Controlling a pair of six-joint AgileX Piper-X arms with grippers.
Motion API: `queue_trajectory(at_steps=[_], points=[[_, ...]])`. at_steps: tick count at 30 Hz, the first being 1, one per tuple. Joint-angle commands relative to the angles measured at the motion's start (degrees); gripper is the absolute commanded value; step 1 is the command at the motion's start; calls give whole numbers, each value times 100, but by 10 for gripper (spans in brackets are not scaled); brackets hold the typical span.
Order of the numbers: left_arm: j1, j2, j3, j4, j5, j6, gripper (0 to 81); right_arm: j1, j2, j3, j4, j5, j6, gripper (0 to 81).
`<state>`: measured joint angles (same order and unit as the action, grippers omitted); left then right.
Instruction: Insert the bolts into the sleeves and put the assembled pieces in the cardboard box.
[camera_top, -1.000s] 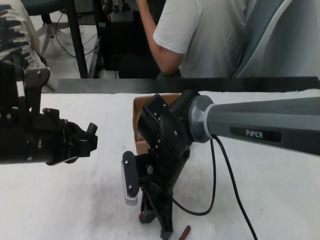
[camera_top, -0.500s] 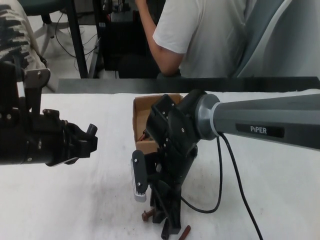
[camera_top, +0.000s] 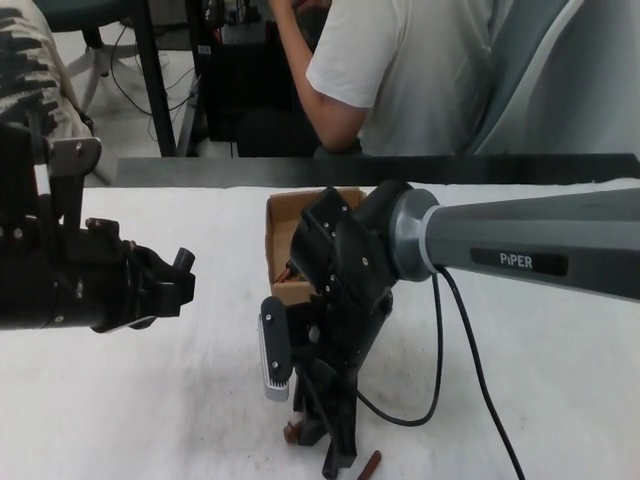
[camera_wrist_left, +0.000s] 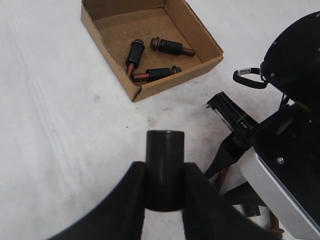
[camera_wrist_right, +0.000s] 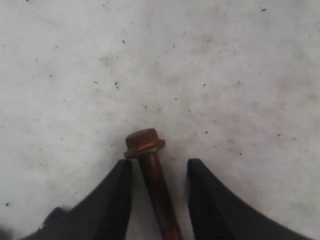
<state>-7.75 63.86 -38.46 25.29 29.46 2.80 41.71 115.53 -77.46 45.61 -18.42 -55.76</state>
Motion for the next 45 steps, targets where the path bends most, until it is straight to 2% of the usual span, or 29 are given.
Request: queue_trajectory(at_steps=[1, 4, 8, 9, 18, 21, 25, 29, 34, 37, 41, 45], points=[[14, -76, -43, -23, -17, 25, 3, 16, 80, 6, -19, -19, 53, 346], [14, -76, -43, -23, -17, 25, 3, 28, 182, 6, 32, 216, 54, 254], [14, -76, -43, -23, -17, 25, 3, 44, 268, 6, 48, 354, -13, 22], [14, -76, -43, -23, -17, 25, 3, 44, 282, 6, 20, 353, -44, 7], [14, -76, -43, -23, -17, 68, 3, 44, 187, -197, -330, 418, 553, 8], [14, -76, -43, -23, -17, 68, 3, 4, -45, -329, -344, -43, 772, 8], [14, -76, -43, -23, 28, -79, 3, -179, -568, -590, -622, -886, 1455, 8], [14, -127, -43, -80, 408, -348, 3, -556, -1231, -815, -1483, -1768, 2610, 8], [14, -349, -43, -218, 787, -669, 3, -1257, -1905, -830, -3230, -3035, 4880, 8], [14, -581, -43, -549, 1008, -986, 3, -1658, -2152, -830, -4635, -3458, 6175, 8], [14, -886, -43, -1103, 1348, -1643, 3, -2044, -2220, -830, -6803, -3932, 8397, 8], [14, -991, 140, -2230, 1452, -2632, 3, -2124, -2220, -569, -8910, -3835, 10182, 8]])
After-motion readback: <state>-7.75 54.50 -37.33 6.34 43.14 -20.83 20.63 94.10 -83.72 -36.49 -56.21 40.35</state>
